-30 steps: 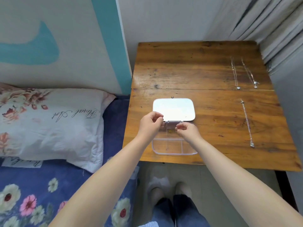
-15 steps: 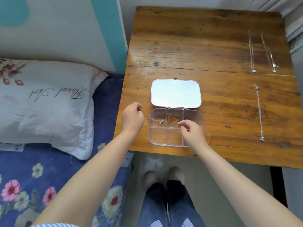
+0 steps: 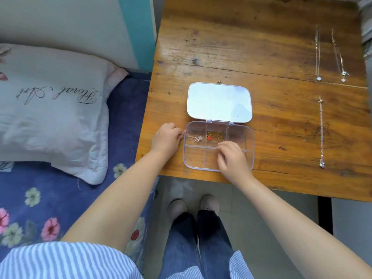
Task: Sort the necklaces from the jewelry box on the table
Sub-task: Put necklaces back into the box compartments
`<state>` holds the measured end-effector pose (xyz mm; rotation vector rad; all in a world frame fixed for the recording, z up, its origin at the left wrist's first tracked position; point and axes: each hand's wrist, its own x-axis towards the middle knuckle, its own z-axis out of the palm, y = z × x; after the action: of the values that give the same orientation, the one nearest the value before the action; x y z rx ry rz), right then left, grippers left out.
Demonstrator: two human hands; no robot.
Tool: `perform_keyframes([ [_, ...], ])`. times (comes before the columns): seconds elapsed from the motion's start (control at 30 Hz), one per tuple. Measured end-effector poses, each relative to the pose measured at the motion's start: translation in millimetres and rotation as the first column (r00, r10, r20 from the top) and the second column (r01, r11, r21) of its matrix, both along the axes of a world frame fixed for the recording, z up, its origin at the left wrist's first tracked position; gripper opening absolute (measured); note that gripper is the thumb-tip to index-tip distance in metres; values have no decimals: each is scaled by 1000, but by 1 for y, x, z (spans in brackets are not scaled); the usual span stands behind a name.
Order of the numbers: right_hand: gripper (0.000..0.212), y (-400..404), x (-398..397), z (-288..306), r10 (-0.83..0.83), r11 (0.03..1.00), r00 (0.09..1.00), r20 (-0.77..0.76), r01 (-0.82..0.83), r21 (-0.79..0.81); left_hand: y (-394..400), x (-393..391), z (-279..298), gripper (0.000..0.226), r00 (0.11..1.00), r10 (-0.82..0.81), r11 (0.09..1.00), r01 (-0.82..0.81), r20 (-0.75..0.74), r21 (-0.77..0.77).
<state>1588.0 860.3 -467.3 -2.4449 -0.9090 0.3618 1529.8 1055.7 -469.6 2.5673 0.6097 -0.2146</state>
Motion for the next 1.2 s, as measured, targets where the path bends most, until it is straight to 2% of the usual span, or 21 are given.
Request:
perform_keyframes([
  [0.13, 35, 0, 0, 0, 5, 1000, 1000, 11, -5, 10, 3, -2, 0, 23, 998, 65, 997, -64, 18, -42],
  [0.27, 37, 2, -1, 0, 1, 1000, 1000, 20, -1, -4, 11, -5, 29, 19, 955, 242, 947, -194, 170, -257],
  [0.37, 37, 0, -3, 0, -27, 999, 1000, 13, 26, 33, 7, -3, 57, 16, 950, 190, 938, -102, 248, -331],
  [0.5, 33, -1, -2, -2, -59, 997, 998, 27, 57, 60, -4, 13, 68, 16, 967, 156, 924, -71, 201, -375],
  [0.6, 20, 0, -3, -5, -58, 997, 996, 72, 54, 61, -9, 21, 59, 20, 990, 117, 951, -87, 84, -296],
  [0.67, 21, 0, -3, -6, -46, 997, 994, 95, 40, 59, -13, 22, 51, 25, 997, 48, 990, -56, -61, -131],
  [0.73, 21, -1, -3, -7, -53, 997, 993, 100, 47, 66, -17, 21, 47, 30, 991, 1, 1000, -3, -132, -14],
  [0.97, 25, -22, 17, 13, -109, 988, 991, 79, 99, 122, -30, 24, 53, 24, 983, -104, 977, 129, -152, 168],
  [1.2, 26, -89, 94, 58, -188, 980, 976, 112, 179, 87, -105, 84, 84, 27, 943, -301, 931, 323, -142, 170],
])
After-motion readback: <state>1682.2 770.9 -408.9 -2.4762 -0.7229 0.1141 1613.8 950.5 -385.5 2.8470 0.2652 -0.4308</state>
